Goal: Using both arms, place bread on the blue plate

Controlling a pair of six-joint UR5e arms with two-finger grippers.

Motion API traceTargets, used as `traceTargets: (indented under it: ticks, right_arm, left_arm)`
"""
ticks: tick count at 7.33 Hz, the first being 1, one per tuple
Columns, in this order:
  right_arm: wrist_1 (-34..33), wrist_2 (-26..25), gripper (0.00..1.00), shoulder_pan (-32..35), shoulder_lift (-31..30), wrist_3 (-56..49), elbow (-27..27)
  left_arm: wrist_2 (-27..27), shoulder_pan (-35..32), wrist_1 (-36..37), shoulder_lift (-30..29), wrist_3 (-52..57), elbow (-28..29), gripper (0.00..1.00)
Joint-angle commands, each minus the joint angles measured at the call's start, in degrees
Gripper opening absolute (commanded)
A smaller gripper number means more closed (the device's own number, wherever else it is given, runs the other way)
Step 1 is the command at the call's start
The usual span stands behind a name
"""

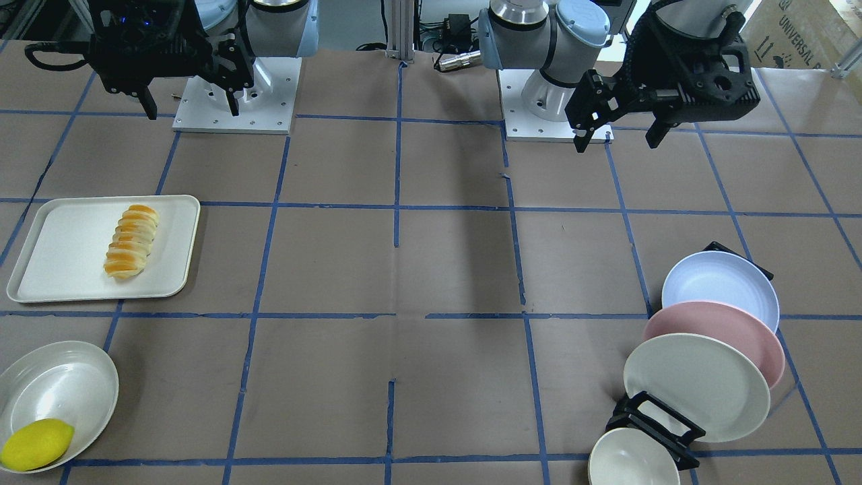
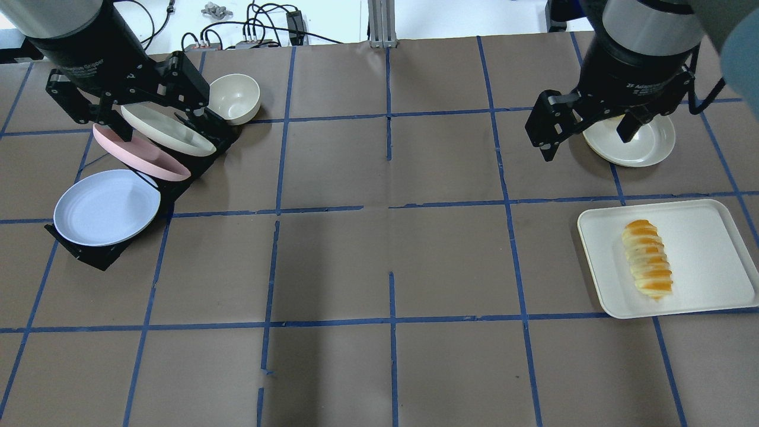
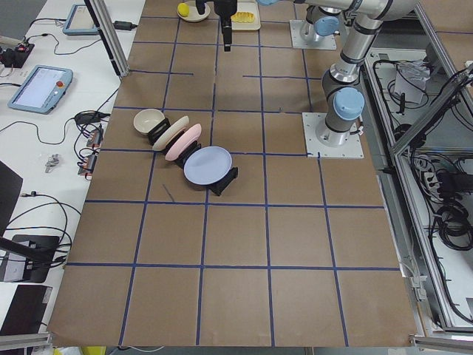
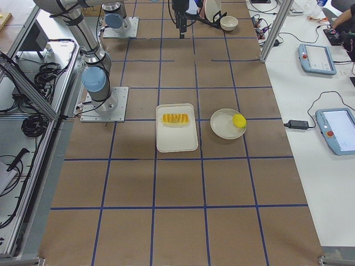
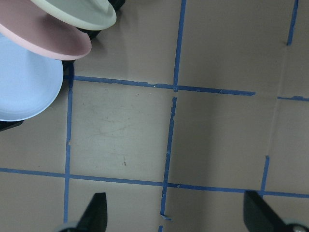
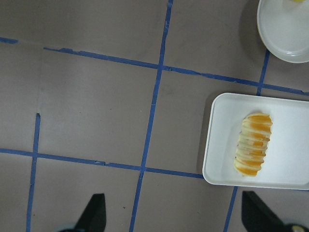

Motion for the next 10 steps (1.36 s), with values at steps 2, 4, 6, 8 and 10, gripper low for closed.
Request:
traceTargets:
  ticks: [2, 4, 6, 8, 10]
  right_arm:
    - [0.0, 0.2, 1.0, 0.0, 0.0, 0.3, 0.0]
    - [1.8, 1.1, 0.99, -0.6, 0.3, 3.3, 0.2]
    - [-1.2, 5.0, 0.89, -3.4, 0.3, -1.8, 2.8]
    - [-6.9, 4.7, 0.9, -11.7, -3.8, -11.6, 12.8]
    - [-14.6, 4.3, 0.86, -22.6, -4.9, -20.2, 22.5]
  left_arm:
    - [-0.1, 0.0, 0.0, 0.0, 0.0, 0.0, 1.0]
    - [-0.1, 0.1, 0.0, 0.0, 0.0, 0.0, 1.0]
    - [0.0, 0.0, 0.0, 0.0, 0.0, 0.0, 1.0]
    - [0.0, 0.1, 0.0, 0.1, 0.0, -0.3, 1.0]
    - [0.0, 0.1, 0.1, 0.1, 0.1, -0.4, 1.0]
